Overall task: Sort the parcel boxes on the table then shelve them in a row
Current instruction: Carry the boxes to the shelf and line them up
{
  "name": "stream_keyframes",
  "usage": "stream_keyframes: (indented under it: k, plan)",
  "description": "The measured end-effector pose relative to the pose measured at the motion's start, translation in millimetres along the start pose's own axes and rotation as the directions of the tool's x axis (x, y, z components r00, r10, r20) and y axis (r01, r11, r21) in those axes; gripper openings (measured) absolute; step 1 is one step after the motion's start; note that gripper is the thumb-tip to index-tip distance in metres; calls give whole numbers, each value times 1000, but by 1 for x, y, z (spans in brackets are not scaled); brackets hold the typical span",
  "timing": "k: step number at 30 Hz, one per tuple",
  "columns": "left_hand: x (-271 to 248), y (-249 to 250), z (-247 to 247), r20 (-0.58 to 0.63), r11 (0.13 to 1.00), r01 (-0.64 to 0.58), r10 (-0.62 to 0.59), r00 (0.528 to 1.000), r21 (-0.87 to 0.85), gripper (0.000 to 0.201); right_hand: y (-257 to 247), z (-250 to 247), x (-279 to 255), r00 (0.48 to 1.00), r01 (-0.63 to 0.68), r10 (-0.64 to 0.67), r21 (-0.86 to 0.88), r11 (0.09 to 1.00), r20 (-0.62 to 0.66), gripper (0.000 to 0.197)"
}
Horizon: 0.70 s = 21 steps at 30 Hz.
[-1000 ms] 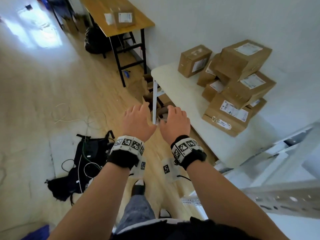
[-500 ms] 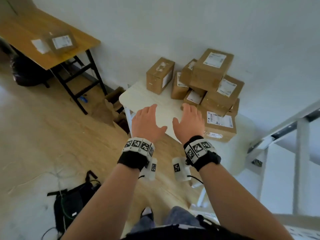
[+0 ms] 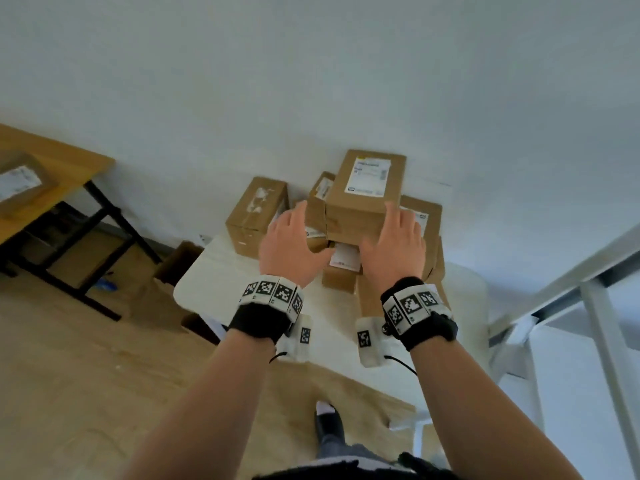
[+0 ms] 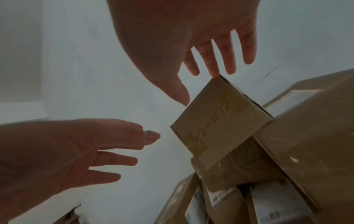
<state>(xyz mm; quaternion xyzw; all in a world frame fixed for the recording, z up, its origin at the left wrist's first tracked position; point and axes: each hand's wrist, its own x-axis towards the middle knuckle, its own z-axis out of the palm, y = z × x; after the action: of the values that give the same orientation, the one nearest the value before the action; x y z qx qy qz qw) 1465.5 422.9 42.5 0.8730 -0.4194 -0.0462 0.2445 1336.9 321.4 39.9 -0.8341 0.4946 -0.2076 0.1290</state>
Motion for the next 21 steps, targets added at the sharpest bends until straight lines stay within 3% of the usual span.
stream_keyframes:
  k: [5,8,11,14,16,21]
  plan:
    - [92,26,2,14,998,-35,36,999,-45,86,11,-4,76,998,-26,29,35,999,-64,60]
    - [134,37,11,31,997,-47,49,998,-55,83,16,-1,115,998,-61,62,33,998,-26,64]
    - [166,43,22,134,997,1,10,991,-78,87,22,8,144,993,-109,109,-3,994,48,71]
    - [187,44,37,292,998,54,-43,955,-29,90,28,21,159,969,-193,197,-43,980,152,80]
    - [193,43,47,371,996,90,-76,925,-21,80,28,30,166,941,-250,247,-17,968,230,83]
    - [193,44,56,408,986,135,-85,909,-97,58,24,41,173,924,-299,280,34,954,260,82]
